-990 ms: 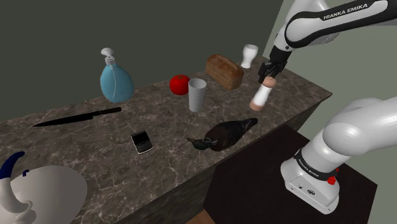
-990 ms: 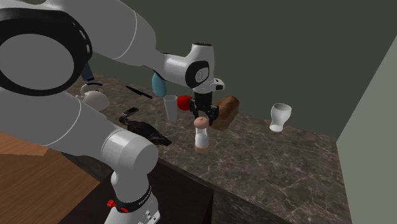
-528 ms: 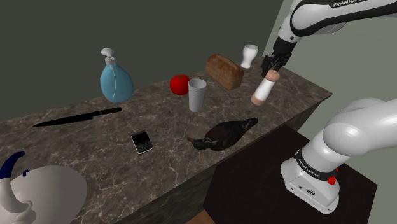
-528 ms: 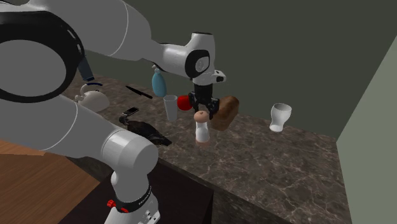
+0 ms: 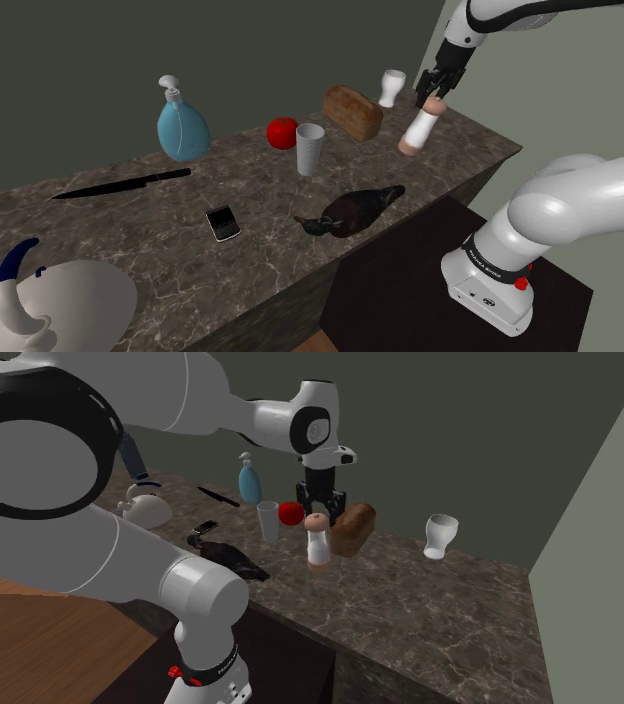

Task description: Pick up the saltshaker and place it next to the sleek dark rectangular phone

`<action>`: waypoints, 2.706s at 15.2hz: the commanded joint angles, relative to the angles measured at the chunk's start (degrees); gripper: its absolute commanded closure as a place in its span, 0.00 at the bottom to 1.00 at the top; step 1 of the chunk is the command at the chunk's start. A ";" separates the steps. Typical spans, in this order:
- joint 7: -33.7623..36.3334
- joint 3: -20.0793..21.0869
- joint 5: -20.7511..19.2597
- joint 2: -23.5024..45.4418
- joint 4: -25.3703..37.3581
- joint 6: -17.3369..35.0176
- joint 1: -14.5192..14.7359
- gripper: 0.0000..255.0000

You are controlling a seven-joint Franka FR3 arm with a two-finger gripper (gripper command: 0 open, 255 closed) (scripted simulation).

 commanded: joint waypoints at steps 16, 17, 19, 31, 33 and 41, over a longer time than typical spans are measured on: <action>-0.13 1.46 1.21 -0.55 12.75 -13.32 0.57 1.00; -0.15 1.53 1.28 -0.46 13.59 -14.06 0.61 1.00; -0.18 1.65 1.41 -0.23 15.29 -15.53 0.69 1.00; -0.45 2.24 2.17 2.11 26.33 -24.25 1.17 1.00; -0.50 2.30 2.26 2.52 27.85 -25.36 1.23 1.00; 10.66 11.47 6.67 3.06 27.49 -24.95 4.30 1.00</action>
